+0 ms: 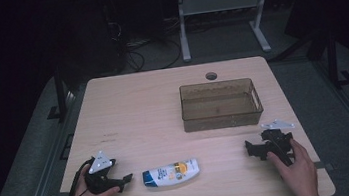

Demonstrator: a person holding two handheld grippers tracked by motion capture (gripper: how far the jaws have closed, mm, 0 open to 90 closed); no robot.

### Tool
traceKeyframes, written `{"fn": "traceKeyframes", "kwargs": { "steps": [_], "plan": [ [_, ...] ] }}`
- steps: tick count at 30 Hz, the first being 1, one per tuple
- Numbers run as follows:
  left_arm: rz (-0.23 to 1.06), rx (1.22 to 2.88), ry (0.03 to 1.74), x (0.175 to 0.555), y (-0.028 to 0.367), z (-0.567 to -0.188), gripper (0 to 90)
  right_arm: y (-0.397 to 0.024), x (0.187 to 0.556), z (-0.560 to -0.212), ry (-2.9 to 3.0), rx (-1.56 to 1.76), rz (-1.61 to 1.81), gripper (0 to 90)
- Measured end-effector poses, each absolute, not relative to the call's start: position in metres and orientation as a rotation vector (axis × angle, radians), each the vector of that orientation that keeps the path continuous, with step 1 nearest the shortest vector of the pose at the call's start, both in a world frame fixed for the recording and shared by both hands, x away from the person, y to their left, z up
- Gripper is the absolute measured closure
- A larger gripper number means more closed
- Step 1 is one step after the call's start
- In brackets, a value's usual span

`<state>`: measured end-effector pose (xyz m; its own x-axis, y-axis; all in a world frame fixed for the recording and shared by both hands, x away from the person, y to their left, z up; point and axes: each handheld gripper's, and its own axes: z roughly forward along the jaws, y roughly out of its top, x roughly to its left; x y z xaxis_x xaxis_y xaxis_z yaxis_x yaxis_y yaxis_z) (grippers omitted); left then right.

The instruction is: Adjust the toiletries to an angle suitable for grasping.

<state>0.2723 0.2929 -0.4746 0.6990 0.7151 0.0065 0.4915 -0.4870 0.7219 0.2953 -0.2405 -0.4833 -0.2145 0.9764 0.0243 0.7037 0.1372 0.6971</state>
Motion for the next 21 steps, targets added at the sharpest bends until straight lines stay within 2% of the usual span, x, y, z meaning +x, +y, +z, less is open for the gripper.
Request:
{"fn": "traceKeyframes", "kwargs": {
  "steps": [13, 21],
  "plan": [
    [0.406, 2.178, 0.927, 0.2726, 0.2932, -0.4744, 15.4, -0.2406, 0.2953, -0.4833, 1.981, 1.609, 0.828, 0.0],
    [0.412, 2.171, 0.928, 0.2683, 0.2960, -0.4689, 38.0, -0.2406, 0.2953, -0.4833, 1.981, 1.609, 0.828, 0.0]
  ]
}}
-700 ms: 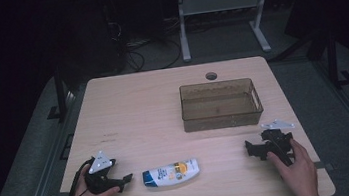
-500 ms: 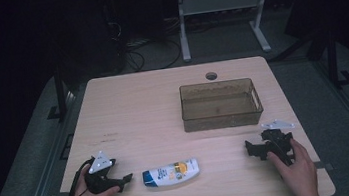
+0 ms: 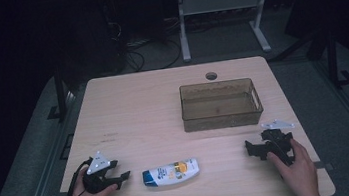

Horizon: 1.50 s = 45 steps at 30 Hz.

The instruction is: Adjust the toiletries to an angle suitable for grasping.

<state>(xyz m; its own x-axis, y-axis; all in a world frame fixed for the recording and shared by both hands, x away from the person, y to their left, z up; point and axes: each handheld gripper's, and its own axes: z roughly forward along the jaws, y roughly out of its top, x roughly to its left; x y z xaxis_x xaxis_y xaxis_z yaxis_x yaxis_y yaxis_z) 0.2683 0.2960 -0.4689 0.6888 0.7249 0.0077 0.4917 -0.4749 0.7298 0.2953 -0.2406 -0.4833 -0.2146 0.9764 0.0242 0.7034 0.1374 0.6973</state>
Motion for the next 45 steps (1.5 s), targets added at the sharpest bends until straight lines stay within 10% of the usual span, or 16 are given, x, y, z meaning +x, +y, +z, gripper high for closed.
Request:
{"fn": "traceKeyframes", "kwargs": {
  "steps": [15, 45],
  "plan": [
    [0.217, 2.076, 0.878, 0.261, 0.296, -0.448, 89.9, -0.241, 0.295, -0.483, 1.981, 1.610, 0.828, 0.0],
    [0.016, 2.097, 0.663, 0.241, 0.245, -0.438, 90.0, -0.241, 0.295, -0.483, 1.981, 1.609, 0.828, 0.0]
  ]
}}
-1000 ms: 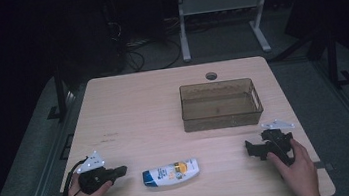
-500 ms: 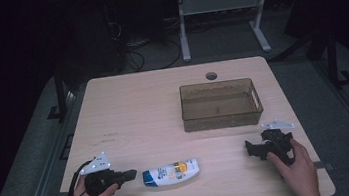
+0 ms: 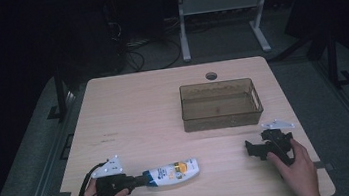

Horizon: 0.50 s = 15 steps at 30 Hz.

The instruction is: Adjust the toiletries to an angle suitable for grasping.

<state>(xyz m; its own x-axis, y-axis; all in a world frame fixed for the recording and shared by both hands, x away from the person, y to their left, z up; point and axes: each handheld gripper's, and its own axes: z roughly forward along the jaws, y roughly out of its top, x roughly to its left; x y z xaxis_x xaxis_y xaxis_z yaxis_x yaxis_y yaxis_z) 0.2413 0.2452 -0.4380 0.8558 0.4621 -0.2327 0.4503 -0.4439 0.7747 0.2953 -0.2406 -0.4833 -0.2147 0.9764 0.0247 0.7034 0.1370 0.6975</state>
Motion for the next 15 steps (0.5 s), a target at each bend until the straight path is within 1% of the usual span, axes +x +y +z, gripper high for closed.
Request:
{"fn": "traceKeyframes", "kwargs": {
  "steps": [9, 15],
  "plan": [
    [-0.016, 2.134, 0.614, 0.238, 0.229, -0.444, 90.0, -0.241, 0.295, -0.483, 1.982, 1.607, 0.828, 0.0],
    [-0.030, 2.151, 0.613, 0.238, 0.225, -0.448, 90.0, -0.241, 0.295, -0.483, 1.982, 1.607, 0.828, 0.0]
  ]
}}
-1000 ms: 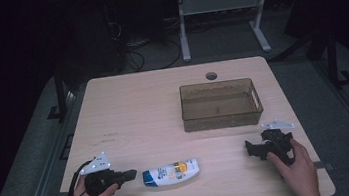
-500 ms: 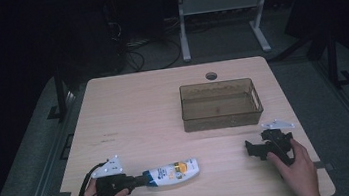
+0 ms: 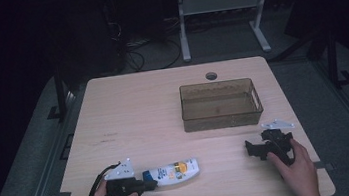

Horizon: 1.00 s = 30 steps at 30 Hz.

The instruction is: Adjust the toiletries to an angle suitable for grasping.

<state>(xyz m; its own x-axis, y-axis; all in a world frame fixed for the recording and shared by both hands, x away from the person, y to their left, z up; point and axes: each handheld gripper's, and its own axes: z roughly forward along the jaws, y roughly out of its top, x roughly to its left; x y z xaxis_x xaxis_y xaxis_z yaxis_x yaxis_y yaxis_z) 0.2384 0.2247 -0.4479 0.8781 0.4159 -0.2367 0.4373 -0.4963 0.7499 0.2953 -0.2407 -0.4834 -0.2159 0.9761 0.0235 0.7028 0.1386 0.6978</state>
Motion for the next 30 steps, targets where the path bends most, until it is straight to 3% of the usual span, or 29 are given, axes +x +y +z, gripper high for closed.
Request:
{"fn": "traceKeyframes", "kwargs": {
  "steps": [30],
  "plan": [
    [0.020, 2.167, 0.685, 0.254, 0.231, -0.453, 90.0, -0.241, 0.295, -0.483, 1.983, 1.606, 0.827, 0.0]
  ]
}}
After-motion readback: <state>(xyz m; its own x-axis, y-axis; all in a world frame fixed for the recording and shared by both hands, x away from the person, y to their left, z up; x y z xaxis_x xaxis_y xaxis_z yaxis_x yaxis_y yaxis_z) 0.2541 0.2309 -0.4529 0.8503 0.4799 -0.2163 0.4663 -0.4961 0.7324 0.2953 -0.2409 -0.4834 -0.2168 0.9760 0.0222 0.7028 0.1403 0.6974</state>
